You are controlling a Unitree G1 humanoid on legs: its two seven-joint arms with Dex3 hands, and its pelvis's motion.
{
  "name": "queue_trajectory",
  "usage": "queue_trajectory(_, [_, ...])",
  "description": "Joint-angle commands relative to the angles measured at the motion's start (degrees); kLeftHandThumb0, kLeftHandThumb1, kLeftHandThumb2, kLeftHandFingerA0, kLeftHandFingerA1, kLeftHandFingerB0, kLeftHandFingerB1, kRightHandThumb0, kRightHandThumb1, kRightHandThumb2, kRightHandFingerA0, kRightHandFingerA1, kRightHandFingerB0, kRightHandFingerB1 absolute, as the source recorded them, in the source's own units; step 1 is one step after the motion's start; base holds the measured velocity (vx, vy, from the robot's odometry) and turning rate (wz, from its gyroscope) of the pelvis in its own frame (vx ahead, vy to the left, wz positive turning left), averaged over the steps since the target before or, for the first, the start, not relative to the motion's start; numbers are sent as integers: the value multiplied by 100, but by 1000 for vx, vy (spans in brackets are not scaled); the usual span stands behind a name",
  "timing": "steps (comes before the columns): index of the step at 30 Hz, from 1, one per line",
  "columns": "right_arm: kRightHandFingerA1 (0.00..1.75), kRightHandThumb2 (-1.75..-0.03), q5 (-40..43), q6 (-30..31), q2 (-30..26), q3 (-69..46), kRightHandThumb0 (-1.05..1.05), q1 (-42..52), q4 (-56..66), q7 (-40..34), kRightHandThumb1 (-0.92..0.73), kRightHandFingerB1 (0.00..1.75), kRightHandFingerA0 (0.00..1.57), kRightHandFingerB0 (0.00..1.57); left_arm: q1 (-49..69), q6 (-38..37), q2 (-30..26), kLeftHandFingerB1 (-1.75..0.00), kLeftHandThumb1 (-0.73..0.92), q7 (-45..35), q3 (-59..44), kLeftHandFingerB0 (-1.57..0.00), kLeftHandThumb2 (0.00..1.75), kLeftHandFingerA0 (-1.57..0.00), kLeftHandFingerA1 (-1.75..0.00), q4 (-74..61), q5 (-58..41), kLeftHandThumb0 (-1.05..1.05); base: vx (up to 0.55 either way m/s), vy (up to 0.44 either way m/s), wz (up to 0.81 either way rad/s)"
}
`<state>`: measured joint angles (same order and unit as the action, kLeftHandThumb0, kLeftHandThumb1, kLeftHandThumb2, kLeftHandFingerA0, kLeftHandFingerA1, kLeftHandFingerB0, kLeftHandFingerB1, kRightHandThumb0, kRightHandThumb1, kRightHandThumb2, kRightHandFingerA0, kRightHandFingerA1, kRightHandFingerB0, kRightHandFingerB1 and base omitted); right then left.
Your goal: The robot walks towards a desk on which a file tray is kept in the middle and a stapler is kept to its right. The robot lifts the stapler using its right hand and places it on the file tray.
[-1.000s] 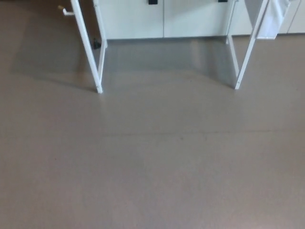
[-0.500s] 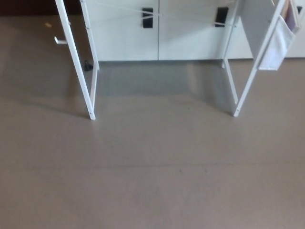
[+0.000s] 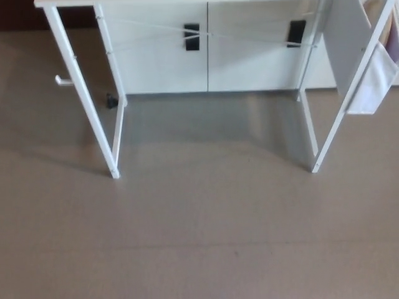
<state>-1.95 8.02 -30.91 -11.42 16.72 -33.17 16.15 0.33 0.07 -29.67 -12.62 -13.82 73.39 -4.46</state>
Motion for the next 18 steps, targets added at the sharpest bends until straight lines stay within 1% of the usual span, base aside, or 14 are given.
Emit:
queue_trajectory(1, [38,-58,-10,35,-170,54,-47,105,229,202,-61,22,26,0,12,-180,-96,-45,67,31,20,-14,94,-20,-52,1,85,-68,435,159,-24])
queue_trajectory(2, [48,-77,39,-8,-116,8,-49,89,177,161,-43,20,15,0,-13,-169,-103,-45,67,47,37,-14,94,-20,-52,7,102,-69,421,153,-26])
queue_trajectory(3, [48,-77,136,27,-58,-61,-49,75,171,173,-43,20,15,0,-57,-121,-116,-45,67,68,46,-14,94,-20,-52,4,107,-69,426,146,-9])
queue_trajectory(4, [38,-58,102,63,-77,-35,-46,50,156,165,-60,22,23,0,-56,-122,-113,-45,67,50,30,-12,94,-20,-53,-4,84,-68,423,137,19])
queue_trajectory(5, [39,-58,-234,-142,-159,167,-53,14,28,-61,-59,24,29,2,-49,-141,-111,-46,66,60,41,-13,95,-24,-55,-14,91,-68,235,94,-1])
queue_trajectory(7, [40,-59,-55,-123,-80,49,-45,23,49,-34,-57,19,22,4,-48,-128,-126,-46,66,28,63,-12,95,-21,-54,-58,96,-70,214,76,7])
queue_trajectory(10, [38,-58,0,-101,-52,16,-47,46,77,-3,-59,24,22,1,-63,-98,-126,-45,66,31,65,-13,95,-22,-53,-51,87,-70,216,-7,7])
queue_trajectory(11, [51,-78,3,-86,-76,39,-52,56,88,62,-45,18,23,0,-39,-164,-125,-45,66,38,105,-10,97,-24,-54,-50,127,-69,247,-46,11])
queue_trajectory(13, [51,-78,6,-118,-55,35,-54,42,47,28,-45,19,24,0,-33,-162,-129,-45,66,29,115,-10,97,-23,-55,-61,120,-70,171,-85,5])
queue_trajectory(14, [39,-57,35,-141,-42,16,-49,-13,-38,31,-59,23,24,0,-69,-121,-132,-36,82,54,119,-20,64,-33,-51,-70,115,-67,263,-133,7])
queue_trajectory(15, [36,-80,58,-159,-58,12,-53,-76,-122,79,-41,24,0,0,-124,-74,-134,-45,66,86,126,-10,97,-25,-56,-68,120,-70,264,-140,7])
queue_trajectory(16, [46,-81,92,-267,-55,-15,-49,-47,-116,126,-39,28,0,0,-109,-131,-134,-45,66,26,104,-11,95,-21,-54,-46,95,-70,333,-258,11])
queue_trajectory(17, [46,-81,121,-319,-42,-36,-49,-43,-133,135,-39,28,0,0,-103,-150,-133,-45,66,9,91,-11,95,-21,-54,-40,81,-70,302,-230,35])
queue_trajectory(18, [37,-57,127,-272,-52,-40,-48,-18,-68,173,-60,23,13,0,-95,-193,-138,-44,66,21,131,-10,96,-21,-53,-25,130,-71,300,-232,8])
